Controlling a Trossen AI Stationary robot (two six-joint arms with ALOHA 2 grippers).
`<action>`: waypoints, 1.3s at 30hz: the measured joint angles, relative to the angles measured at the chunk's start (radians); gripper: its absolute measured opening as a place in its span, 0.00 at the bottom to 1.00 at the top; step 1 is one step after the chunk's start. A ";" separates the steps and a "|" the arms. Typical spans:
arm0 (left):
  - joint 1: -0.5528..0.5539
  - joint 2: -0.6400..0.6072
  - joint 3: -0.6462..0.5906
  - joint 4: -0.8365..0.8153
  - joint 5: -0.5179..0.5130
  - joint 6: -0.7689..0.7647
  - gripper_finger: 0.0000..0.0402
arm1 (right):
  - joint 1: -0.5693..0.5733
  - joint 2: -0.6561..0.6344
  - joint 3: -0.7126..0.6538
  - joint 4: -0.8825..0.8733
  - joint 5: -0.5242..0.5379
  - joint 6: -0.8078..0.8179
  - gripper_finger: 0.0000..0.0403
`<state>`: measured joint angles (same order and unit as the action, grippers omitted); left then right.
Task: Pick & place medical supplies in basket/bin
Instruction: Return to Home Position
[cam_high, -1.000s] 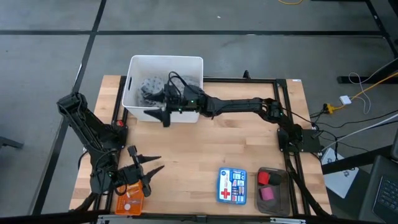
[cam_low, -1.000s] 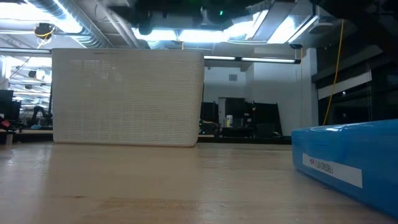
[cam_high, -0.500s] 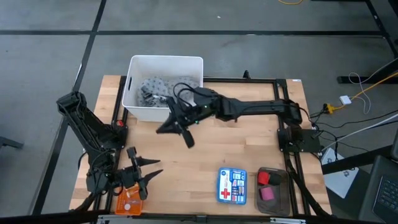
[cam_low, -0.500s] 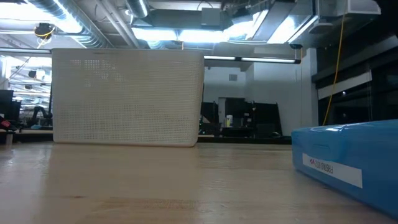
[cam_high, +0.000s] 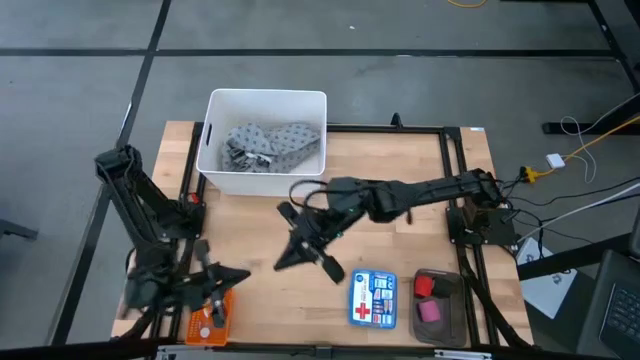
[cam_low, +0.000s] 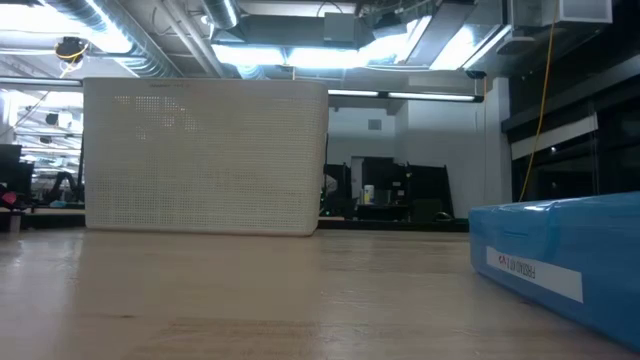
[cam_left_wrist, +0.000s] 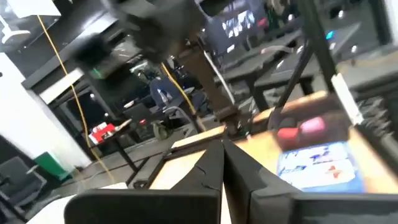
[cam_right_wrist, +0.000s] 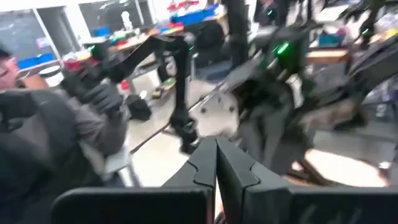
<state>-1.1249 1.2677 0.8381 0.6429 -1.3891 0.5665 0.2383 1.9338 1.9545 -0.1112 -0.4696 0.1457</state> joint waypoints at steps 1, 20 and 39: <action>-0.024 -0.001 0.009 0.025 -0.016 0.015 0.00 | 0.011 -0.012 0.000 -0.027 0.000 0.001 0.02; -0.280 -0.019 0.002 0.084 -0.063 -0.060 0.02 | 0.214 -0.050 0.001 -0.143 -0.039 -0.032 0.03; 0.332 -0.211 0.001 -0.395 1.318 -0.488 0.01 | 0.256 -0.176 -0.037 -0.321 0.101 -0.177 0.03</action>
<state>-0.7930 1.0567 0.8394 0.2475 -0.0712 0.0784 0.4946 1.7577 1.9175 -0.4326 -0.3690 -0.0317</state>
